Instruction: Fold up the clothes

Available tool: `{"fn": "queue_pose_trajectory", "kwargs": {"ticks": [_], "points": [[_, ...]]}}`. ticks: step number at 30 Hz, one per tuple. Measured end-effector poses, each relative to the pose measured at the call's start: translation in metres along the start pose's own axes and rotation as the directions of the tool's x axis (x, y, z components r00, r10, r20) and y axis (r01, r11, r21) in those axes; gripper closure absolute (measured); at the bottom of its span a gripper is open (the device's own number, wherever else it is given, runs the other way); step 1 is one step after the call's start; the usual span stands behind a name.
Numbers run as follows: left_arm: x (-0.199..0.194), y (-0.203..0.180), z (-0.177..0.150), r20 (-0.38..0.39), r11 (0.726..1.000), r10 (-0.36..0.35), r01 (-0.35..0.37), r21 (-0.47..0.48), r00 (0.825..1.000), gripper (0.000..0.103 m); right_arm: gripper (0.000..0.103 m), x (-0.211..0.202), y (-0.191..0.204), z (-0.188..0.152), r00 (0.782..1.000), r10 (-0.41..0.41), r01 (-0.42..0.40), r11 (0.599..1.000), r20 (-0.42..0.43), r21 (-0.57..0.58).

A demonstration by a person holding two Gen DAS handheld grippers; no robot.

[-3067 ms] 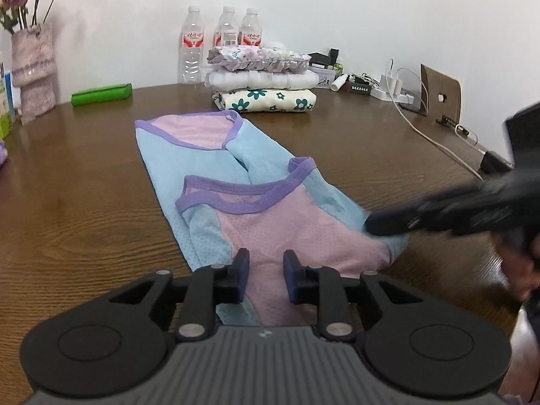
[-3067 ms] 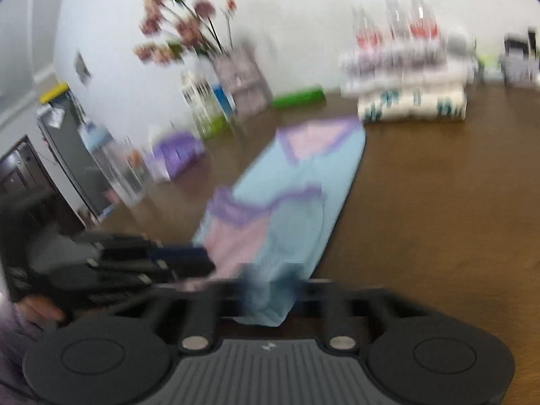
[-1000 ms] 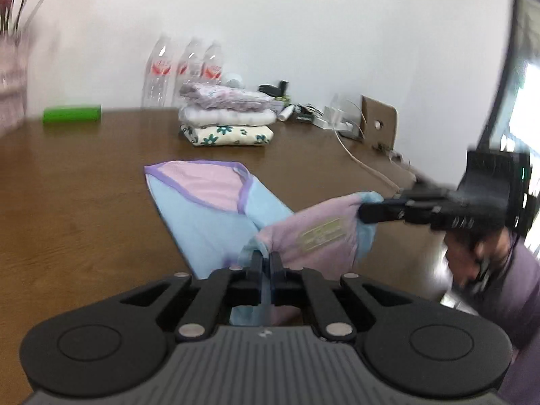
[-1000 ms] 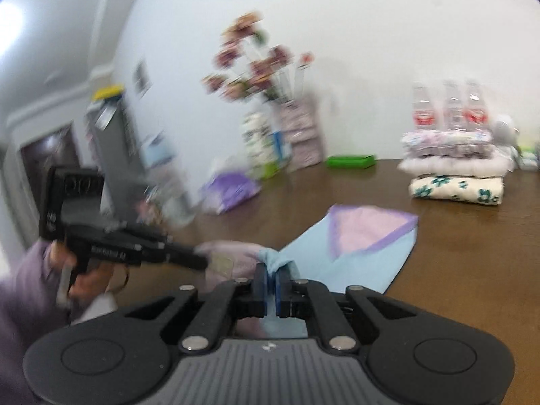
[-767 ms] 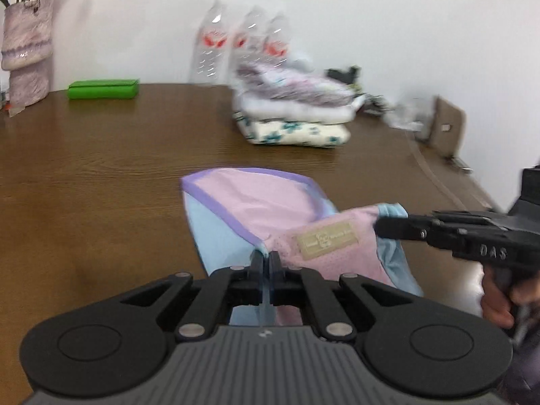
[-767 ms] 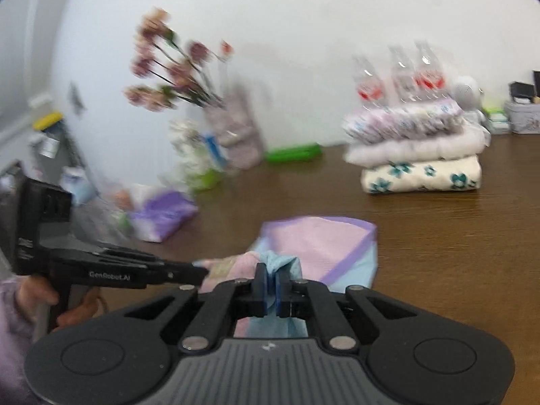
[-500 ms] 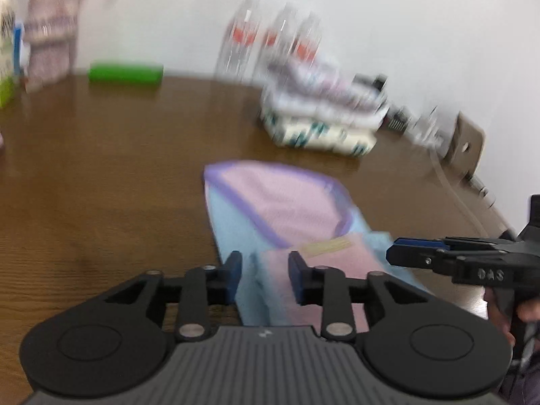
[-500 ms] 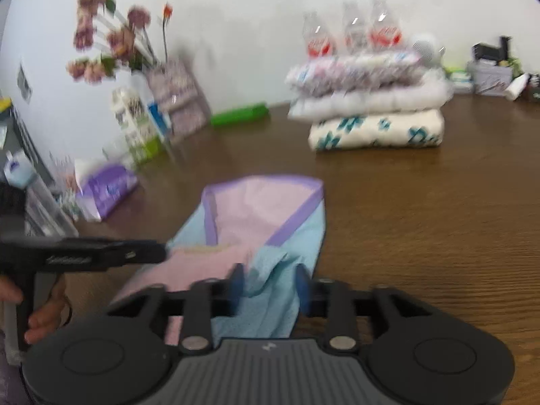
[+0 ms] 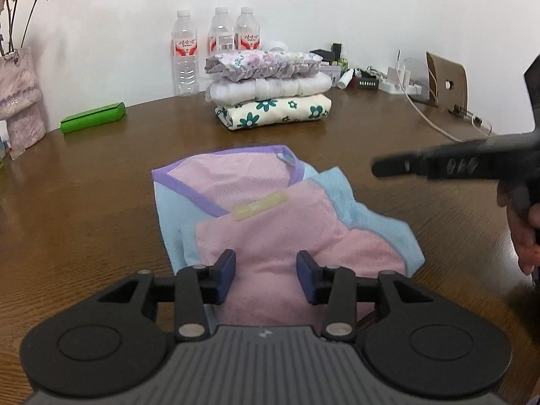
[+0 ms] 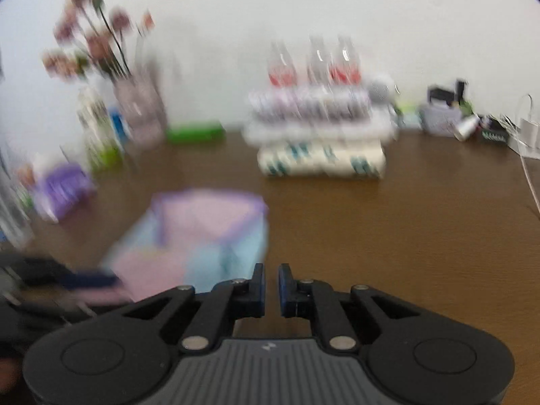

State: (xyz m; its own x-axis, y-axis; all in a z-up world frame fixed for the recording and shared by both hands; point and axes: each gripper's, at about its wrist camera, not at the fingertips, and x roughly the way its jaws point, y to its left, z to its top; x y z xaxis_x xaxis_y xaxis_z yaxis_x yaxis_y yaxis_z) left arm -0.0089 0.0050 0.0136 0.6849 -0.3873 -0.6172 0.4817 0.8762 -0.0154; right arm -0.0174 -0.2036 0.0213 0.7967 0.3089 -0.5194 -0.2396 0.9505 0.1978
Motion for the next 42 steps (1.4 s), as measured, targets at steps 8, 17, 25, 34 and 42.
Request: {"fn": "queue_pose_trajectory", "kwargs": {"ticks": [8,17,25,34,42], "points": [[0.005,0.004,0.0,0.006,0.997,-0.002,0.002,-0.077,1.0,0.058,0.102,0.063,0.015,-0.002,0.989,0.105,-0.104,0.994,-0.104,0.015],[0.013,0.015,0.01,-0.012,0.99,0.048,-0.049,-0.134,0.999,0.057,0.091,0.027,0.018,-0.013,0.992,0.07,-0.076,0.996,-0.109,-0.048],[-0.028,0.019,-0.012,0.02,0.987,0.066,-0.063,-0.151,0.998,0.043,0.085,-0.027,0.025,-0.043,0.988,0.101,-0.113,0.988,-0.115,-0.109],[-0.052,0.035,-0.03,0.057,0.978,-0.011,0.023,-0.21,0.998,0.042,0.07,-0.058,0.015,-0.055,0.994,0.092,-0.098,0.99,-0.061,-0.103],[-0.05,0.035,-0.047,0.022,0.969,-0.064,0.067,-0.236,0.998,0.05,0.063,-0.026,0.026,-0.057,0.982,0.169,-0.174,0.983,-0.086,-0.055]]}}
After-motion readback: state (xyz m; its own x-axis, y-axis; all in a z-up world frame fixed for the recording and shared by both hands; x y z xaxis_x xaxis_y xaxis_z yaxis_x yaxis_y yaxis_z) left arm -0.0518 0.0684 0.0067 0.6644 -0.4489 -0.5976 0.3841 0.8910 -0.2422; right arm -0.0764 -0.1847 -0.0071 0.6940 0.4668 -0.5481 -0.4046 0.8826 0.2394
